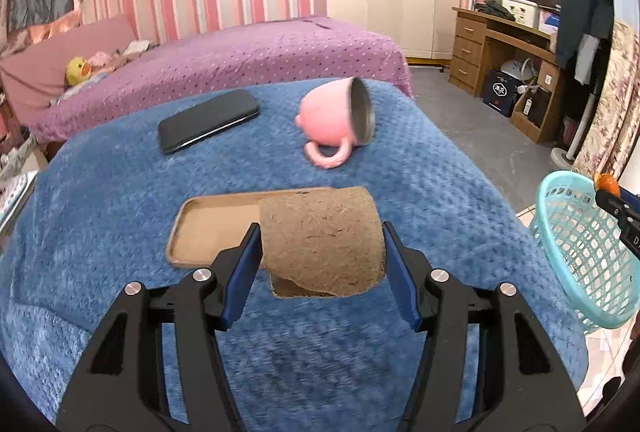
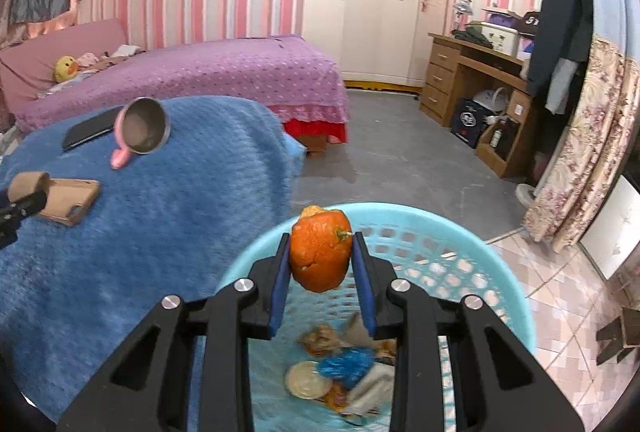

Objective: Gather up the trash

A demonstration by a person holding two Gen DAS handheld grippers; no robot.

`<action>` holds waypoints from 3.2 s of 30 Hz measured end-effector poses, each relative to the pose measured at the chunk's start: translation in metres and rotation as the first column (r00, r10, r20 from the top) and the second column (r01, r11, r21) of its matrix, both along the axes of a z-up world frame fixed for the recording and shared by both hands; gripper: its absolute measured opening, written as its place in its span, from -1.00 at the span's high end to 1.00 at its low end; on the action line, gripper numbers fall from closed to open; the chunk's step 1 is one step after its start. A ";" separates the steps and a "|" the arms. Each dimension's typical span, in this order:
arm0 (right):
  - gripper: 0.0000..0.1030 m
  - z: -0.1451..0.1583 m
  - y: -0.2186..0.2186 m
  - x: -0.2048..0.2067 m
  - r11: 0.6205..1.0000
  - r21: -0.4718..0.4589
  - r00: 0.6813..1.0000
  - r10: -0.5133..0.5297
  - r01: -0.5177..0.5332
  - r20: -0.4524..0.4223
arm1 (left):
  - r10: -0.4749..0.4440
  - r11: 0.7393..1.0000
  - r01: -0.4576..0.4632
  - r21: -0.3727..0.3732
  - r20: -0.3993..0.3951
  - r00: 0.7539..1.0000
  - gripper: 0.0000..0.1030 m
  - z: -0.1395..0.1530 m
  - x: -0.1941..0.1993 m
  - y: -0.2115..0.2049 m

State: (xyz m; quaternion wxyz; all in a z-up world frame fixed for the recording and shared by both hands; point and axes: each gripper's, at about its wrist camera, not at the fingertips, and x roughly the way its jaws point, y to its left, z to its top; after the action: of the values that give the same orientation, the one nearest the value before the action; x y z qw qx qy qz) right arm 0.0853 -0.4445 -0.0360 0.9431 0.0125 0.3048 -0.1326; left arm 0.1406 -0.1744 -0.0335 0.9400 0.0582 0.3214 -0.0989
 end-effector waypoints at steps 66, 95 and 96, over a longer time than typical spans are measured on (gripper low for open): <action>-0.91 -0.001 -0.067 -0.041 0.988 0.062 0.987 -0.147 0.143 0.066 | -0.106 0.994 0.107 -0.005 0.112 0.988 -0.89 0.028 -0.048 -0.093; -0.91 0.039 0.120 -0.126 1.000 -0.001 0.981 0.028 -0.029 0.191 | 0.009 0.995 0.010 -0.100 0.186 0.982 -0.89 0.040 -0.150 0.068; -0.91 0.040 0.122 -0.127 1.000 -0.007 0.980 0.030 -0.030 0.198 | 0.011 0.995 0.008 -0.101 0.187 0.982 -0.89 0.040 -0.150 0.070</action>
State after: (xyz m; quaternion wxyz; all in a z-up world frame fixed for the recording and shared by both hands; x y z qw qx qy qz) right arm -0.0417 -0.3229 0.0041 0.9706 0.0190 0.2093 -0.1170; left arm -0.0095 -0.1048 0.0065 0.9679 0.0192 0.2260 -0.1086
